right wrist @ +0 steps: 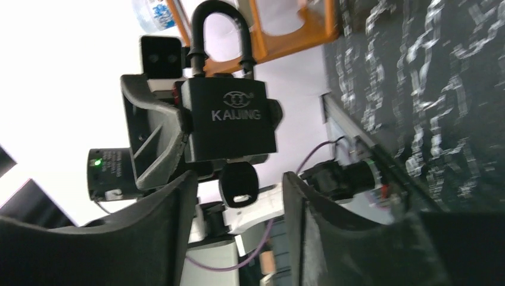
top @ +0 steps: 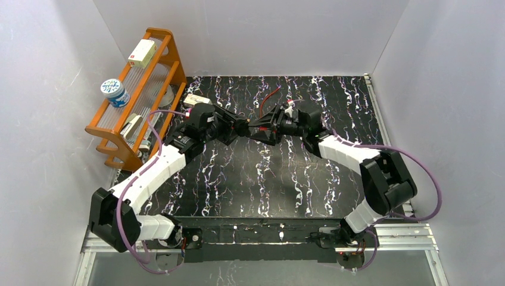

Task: Unlock with the key

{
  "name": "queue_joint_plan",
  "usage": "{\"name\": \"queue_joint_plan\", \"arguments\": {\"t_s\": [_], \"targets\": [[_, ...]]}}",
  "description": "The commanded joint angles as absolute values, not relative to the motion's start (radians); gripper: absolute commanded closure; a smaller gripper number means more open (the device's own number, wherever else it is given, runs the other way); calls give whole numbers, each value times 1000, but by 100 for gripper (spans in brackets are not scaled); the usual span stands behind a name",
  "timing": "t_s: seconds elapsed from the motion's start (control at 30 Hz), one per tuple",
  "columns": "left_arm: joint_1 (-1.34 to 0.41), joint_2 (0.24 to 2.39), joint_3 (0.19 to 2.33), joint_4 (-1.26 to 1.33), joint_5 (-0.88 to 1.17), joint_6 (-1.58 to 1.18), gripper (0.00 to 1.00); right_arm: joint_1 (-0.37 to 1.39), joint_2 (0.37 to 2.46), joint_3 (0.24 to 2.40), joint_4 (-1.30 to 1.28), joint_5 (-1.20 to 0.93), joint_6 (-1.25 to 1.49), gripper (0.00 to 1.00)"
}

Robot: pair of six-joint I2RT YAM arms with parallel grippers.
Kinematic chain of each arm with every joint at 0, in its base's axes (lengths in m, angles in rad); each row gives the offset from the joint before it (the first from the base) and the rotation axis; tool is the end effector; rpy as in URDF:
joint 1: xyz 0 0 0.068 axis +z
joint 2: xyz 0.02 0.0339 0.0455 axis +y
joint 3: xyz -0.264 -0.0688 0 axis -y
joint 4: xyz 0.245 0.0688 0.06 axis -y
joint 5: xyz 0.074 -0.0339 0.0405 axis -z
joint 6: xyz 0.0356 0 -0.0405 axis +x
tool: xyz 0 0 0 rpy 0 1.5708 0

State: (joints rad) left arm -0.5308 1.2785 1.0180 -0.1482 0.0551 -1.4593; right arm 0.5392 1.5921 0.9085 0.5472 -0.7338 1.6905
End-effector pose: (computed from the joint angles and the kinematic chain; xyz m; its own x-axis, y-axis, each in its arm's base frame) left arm 0.2548 -0.1519 0.3176 -0.5838 -0.8079 -0.0803 -0.2795 0.2929 -0.9144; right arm 0.2907 0.2017 0.2556 -0.9299 0.3028 0.2087 0.2294 0.0339 0.9727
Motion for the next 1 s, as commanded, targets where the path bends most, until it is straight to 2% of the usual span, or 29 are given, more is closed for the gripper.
{"name": "queue_joint_plan", "arguments": {"t_s": [0.0,0.1,0.2,0.33,0.47,0.63,0.77,0.97], "targets": [[-538,1181,1025,-6,-60,-1268,90,493,1468,973,257,-633,1348,30],[-535,1168,1030,22,-107,-1161,89,447,1392,961,237,-585,1228,21],[-534,1173,1037,86,-99,-1006,89,420,1335,1021,156,-569,1040,19],[-534,1201,1062,201,103,-733,86,414,1270,1095,75,-543,871,17],[-534,1227,1068,269,349,-499,91,413,1269,1192,-54,-513,776,18],[-534,1250,1061,337,619,-269,94,414,1305,1287,-101,-633,700,18],[-534,1269,1130,205,680,-124,94,414,1335,1369,-176,-665,638,18],[-534,1244,1091,239,692,-48,95,414,1367,1404,-217,-716,619,20]]}}
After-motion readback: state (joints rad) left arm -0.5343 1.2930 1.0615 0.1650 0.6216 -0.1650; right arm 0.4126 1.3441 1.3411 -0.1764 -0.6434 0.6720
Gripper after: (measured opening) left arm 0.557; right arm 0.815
